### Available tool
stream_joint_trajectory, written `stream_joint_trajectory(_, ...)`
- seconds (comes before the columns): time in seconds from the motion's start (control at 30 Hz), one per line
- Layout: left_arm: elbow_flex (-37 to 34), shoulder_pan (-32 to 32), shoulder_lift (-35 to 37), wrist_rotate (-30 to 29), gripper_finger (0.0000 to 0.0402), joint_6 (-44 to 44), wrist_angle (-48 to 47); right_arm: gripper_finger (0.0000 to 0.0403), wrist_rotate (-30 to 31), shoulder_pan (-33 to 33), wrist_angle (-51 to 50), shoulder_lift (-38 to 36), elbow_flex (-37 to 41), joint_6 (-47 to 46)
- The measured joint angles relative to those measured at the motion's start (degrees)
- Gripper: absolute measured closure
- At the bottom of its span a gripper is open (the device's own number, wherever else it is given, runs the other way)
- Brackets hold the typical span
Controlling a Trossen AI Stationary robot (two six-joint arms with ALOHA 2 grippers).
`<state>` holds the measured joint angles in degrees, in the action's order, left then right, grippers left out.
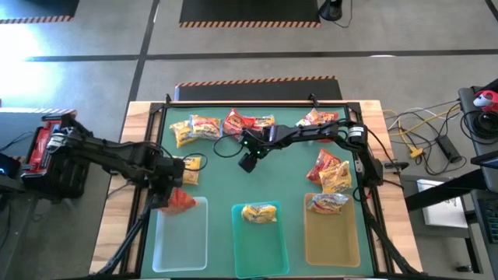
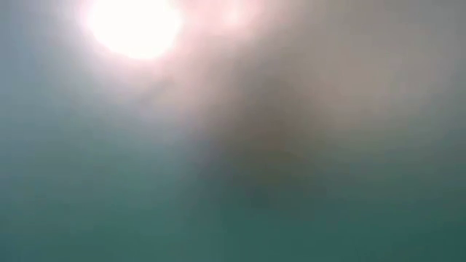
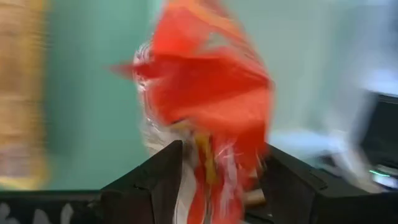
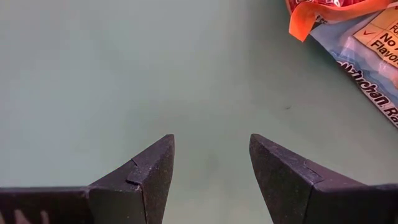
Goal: Sort Maruchan noodles
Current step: Put the orange noodle pack into the white bin
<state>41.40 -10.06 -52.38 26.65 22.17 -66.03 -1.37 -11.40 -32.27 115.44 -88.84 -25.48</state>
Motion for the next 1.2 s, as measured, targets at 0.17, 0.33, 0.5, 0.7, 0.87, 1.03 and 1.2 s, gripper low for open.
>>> stream_joint_trajectory(0.17, 4.1, -0.7, 0.1, -4.4, 0.022, 0.7, -0.1, 0.0202, 0.0, -0.3, 0.0, 0.0, 0.0, 1.5)
stream_joint_trajectory(0.33, 9.2, -0.7, -1.8, -16.7, 0.022, 2.1, -4.5, 0.0202, 0.0, -0.4, 0.1, 0.0, 0.0, 2.1)
stream_joint_trajectory(0.5, 16.2, -0.7, -7.3, -30.6, 0.022, 8.1, -12.3, 0.0202, 0.0, -0.4, 0.2, 0.0, 0.0, 2.1)
stream_joint_trajectory(0.7, 22.5, -0.7, -15.1, -39.7, 0.022, 9.9, -19.9, 0.0202, 0.0, -0.4, -0.1, 0.0, 0.0, 2.0)
stream_joint_trajectory(0.87, 25.4, -0.7, -20.4, -44.6, 0.022, 9.6, -24.1, 0.0202, -0.1, -0.4, -1.6, 0.0, 0.0, 1.9)
stream_joint_trajectory(1.03, 26.9, -0.7, -24.4, -46.8, 0.022, 8.1, -24.0, 0.0202, -0.1, -0.4, -5.1, 0.0, 0.0, 1.9)
stream_joint_trajectory(1.2, 28.4, -0.7, -27.0, -49.9, 0.022, 5.6, -24.0, 0.0202, -0.1, -0.4, -9.3, 0.0, 0.0, 1.9)
